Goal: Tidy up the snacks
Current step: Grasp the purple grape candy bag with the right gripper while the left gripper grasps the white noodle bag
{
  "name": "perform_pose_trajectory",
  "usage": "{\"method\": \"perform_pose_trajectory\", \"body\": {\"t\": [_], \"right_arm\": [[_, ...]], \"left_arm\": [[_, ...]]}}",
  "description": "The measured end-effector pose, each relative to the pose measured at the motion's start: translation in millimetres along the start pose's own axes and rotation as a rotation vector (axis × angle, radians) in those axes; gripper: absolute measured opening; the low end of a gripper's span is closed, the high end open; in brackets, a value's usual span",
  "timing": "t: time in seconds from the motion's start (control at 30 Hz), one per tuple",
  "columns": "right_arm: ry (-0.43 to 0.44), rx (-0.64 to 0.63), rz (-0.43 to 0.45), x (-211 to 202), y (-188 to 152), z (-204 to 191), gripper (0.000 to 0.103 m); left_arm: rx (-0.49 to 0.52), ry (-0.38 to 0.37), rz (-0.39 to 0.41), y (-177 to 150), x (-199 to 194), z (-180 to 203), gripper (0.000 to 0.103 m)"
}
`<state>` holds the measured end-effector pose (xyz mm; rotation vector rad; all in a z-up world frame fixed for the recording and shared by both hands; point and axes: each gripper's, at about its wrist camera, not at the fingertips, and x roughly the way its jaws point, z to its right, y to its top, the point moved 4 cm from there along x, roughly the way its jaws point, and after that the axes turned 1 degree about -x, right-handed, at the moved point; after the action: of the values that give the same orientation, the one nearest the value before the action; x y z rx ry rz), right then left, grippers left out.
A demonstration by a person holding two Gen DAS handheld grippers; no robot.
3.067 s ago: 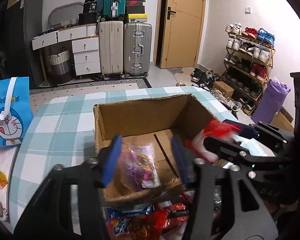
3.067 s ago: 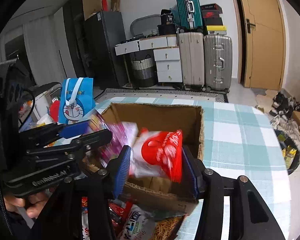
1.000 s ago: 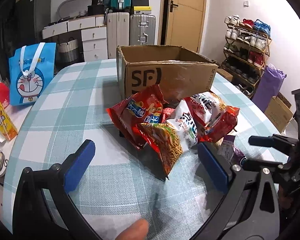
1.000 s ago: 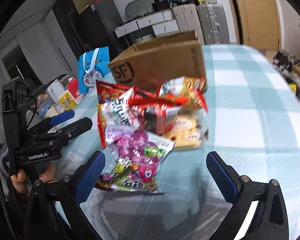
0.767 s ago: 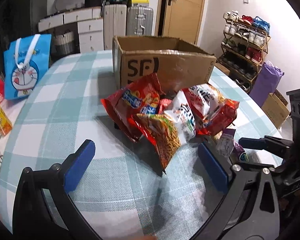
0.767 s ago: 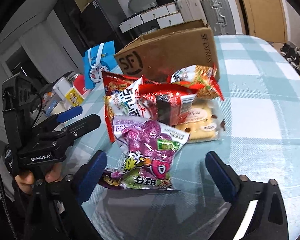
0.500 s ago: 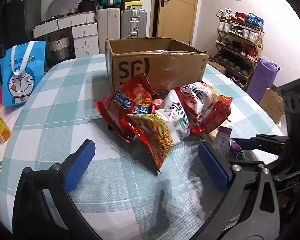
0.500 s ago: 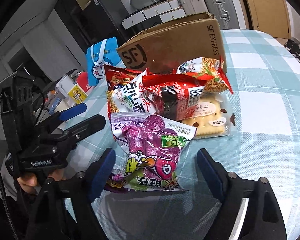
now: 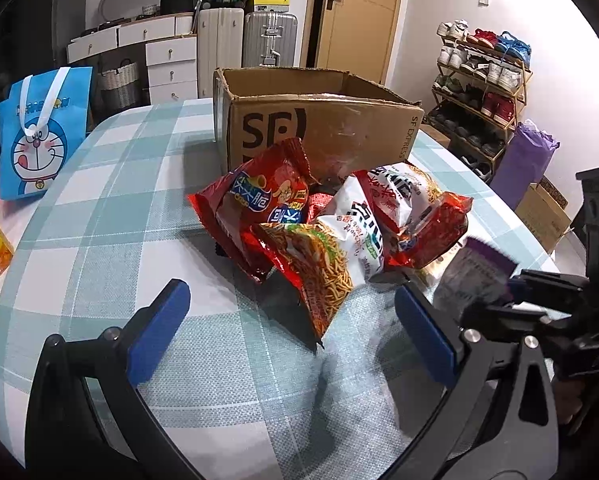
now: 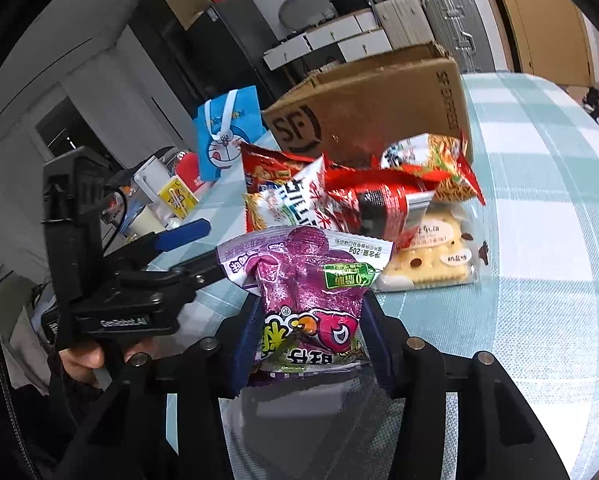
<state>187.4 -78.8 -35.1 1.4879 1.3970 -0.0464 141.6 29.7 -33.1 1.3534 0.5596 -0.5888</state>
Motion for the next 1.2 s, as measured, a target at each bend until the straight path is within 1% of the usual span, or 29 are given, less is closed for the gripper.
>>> {"method": "perform_pose_trajectory", "body": {"t": [0.2, 0.23, 0.3, 0.43, 0.53, 0.63, 0.67, 0.77, 0.9, 1.0, 1.03, 1.13, 1.2], "right_arm": [[-0.004, -0.02, 0.069, -23, 9, -1, 0.049], [-0.006, -0.021, 0.077, -26, 11, -1, 0.049], [-0.009, -0.024, 0.089, -33, 12, 1, 0.049], [-0.024, -0.03, 0.115, -48, 17, 4, 0.049], [-0.039, -0.027, 0.133, -57, 17, 10, 0.049], [-0.05, -0.008, 0.147, -64, 20, 17, 0.049], [-0.053, 0.0, 0.149, -64, 20, 20, 0.049], [-0.064, 0.01, 0.149, -66, 20, 26, 0.049], [-0.066, 0.025, 0.145, -64, 19, 33, 0.049], [-0.068, 0.04, 0.139, -64, 18, 37, 0.049], [-0.069, 0.043, 0.141, -64, 18, 38, 0.049], [-0.067, 0.042, 0.141, -64, 17, 38, 0.049], [-0.069, 0.046, 0.135, -62, 16, 40, 0.049]], "left_arm": [[0.009, -0.004, -0.014, 3, 8, 2, 0.102], [0.011, -0.013, -0.013, 5, 9, 3, 0.102], [0.013, -0.007, 0.009, 8, 7, 6, 0.102], [0.051, -0.042, 0.037, 16, 2, 18, 0.102], [0.107, -0.063, 0.055, 19, 0, 29, 0.101], [0.145, -0.059, 0.017, 19, 11, 35, 0.091], [0.139, -0.058, 0.0, 19, 15, 35, 0.088], [0.103, -0.059, -0.028, 17, 27, 32, 0.086], [0.089, -0.056, -0.048, 16, 32, 31, 0.075], [0.08, -0.091, -0.077, 15, 33, 34, 0.075], [0.086, -0.09, -0.082, 14, 34, 35, 0.075], [0.095, -0.065, -0.105, 11, 40, 36, 0.076], [0.084, -0.043, -0.139, 9, 49, 35, 0.076]]}}
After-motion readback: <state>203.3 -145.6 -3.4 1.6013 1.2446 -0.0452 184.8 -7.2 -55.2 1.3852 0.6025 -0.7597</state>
